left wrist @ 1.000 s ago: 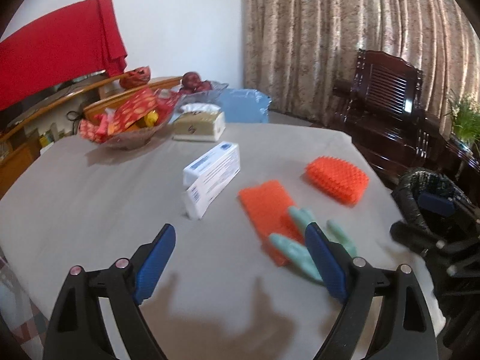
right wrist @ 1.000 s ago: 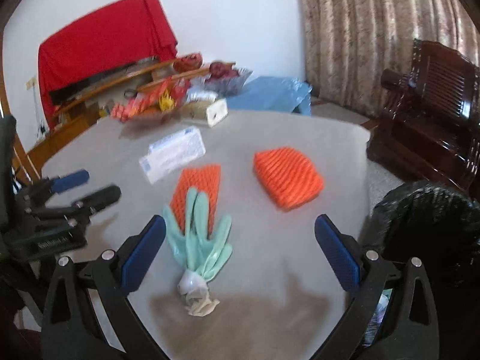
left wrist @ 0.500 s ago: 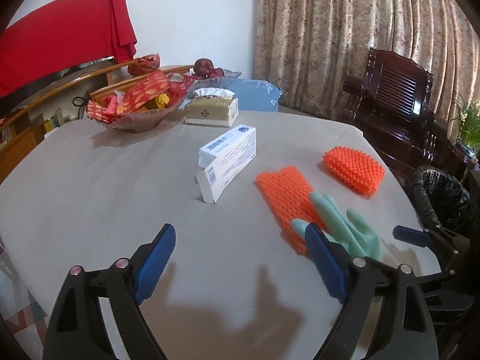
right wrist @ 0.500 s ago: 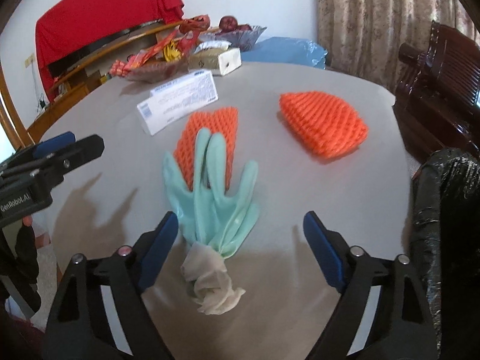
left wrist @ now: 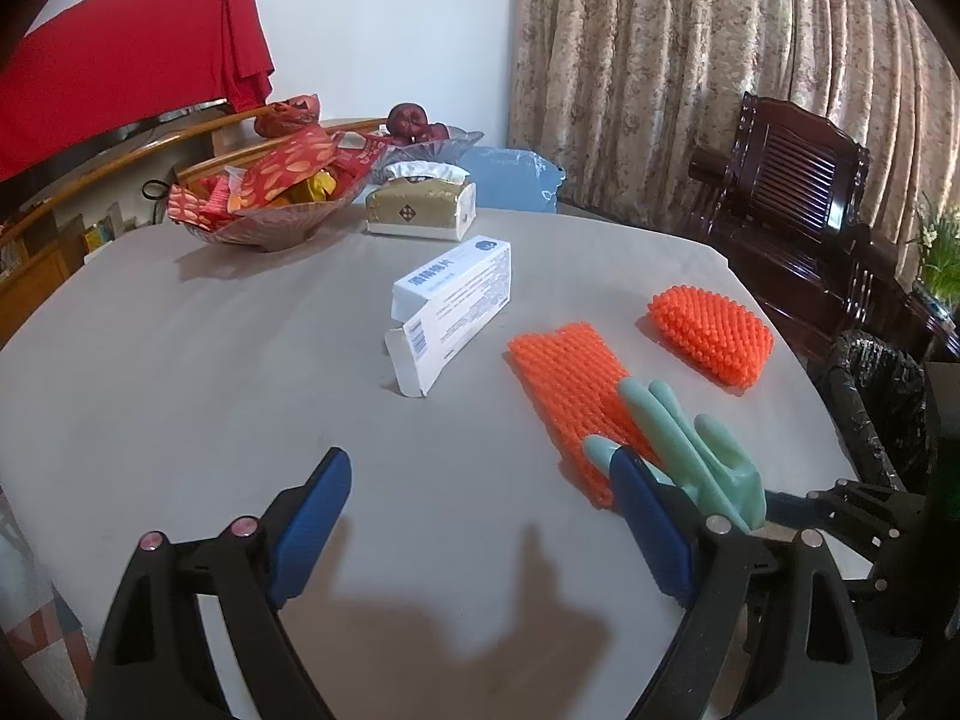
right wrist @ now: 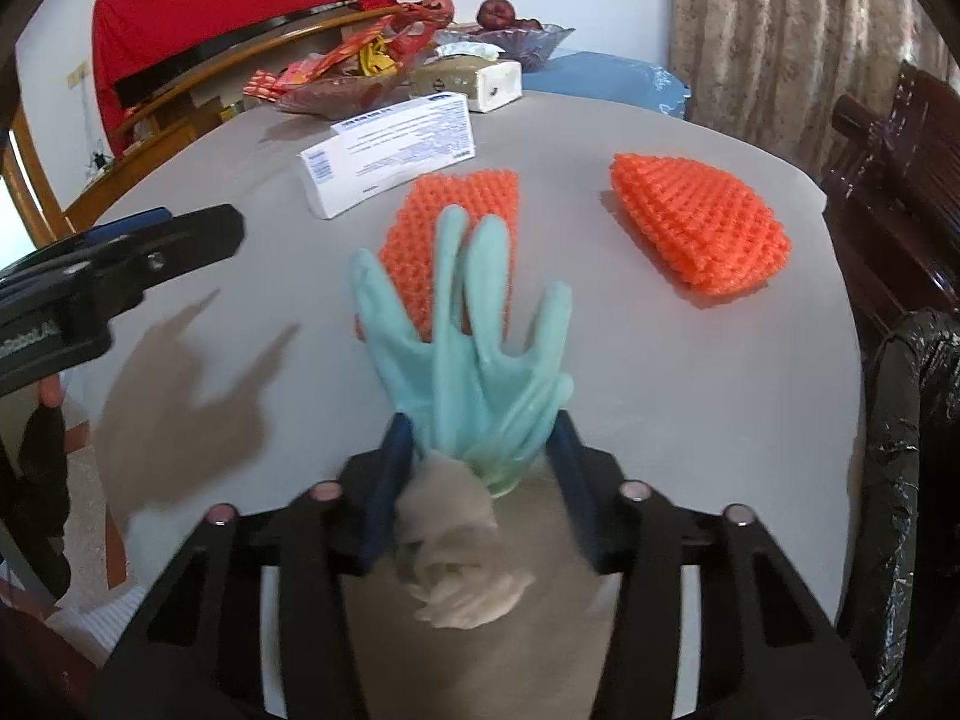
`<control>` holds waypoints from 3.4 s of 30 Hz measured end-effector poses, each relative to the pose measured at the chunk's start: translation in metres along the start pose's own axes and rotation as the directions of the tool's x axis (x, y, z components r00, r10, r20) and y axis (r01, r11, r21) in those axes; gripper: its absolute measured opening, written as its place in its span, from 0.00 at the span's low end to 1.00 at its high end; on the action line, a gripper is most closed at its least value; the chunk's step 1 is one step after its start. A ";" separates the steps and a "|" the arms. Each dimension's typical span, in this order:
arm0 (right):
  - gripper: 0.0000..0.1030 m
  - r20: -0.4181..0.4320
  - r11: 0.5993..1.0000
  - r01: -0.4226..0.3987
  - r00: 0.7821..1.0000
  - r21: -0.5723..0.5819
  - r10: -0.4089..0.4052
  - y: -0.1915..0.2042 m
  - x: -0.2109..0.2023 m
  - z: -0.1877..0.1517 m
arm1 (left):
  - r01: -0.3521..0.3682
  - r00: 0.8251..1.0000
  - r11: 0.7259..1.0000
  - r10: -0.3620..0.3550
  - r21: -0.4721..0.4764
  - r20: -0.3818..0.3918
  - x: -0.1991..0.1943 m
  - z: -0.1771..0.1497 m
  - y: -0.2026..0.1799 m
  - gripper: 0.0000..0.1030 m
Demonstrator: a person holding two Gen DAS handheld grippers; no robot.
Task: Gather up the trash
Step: 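Grasp the orange foam net with the left tool while the right tool holds the glove, then carry the orange net and glove over the bin and open both tools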
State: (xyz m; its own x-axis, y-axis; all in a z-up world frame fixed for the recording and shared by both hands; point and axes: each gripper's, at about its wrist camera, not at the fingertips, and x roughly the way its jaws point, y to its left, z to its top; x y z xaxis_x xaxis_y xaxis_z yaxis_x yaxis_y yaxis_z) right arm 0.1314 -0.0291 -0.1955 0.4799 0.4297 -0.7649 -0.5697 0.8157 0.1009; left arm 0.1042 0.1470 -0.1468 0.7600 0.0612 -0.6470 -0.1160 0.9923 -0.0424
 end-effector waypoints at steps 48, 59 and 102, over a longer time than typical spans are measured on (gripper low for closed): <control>0.25 0.165 0.975 0.055 0.982 0.215 -0.092 -0.086 -0.048 0.030 | 0.042 0.982 0.998 -0.050 -0.044 -0.182 0.105 0.021 -0.080 0.16; 0.25 0.219 0.974 0.047 0.971 0.222 -0.096 -0.083 -0.076 0.034 | 0.107 0.991 0.993 -0.110 -0.042 -0.082 0.057 0.030 -0.082 0.10; 0.25 0.252 0.808 0.326 0.834 0.490 -0.490 -0.230 -0.228 -0.067 | 0.488 0.862 0.800 -0.503 0.349 -0.054 -0.016 0.053 -0.316 0.10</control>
State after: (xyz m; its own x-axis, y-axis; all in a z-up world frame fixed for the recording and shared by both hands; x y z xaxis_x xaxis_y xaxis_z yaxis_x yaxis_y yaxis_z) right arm 0.1080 -0.3406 -0.0869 0.8478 0.0565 -0.5273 0.0236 0.9893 0.1438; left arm 0.1629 -0.1623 -0.0831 0.6794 -0.4524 -0.5777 0.5019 0.8609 -0.0838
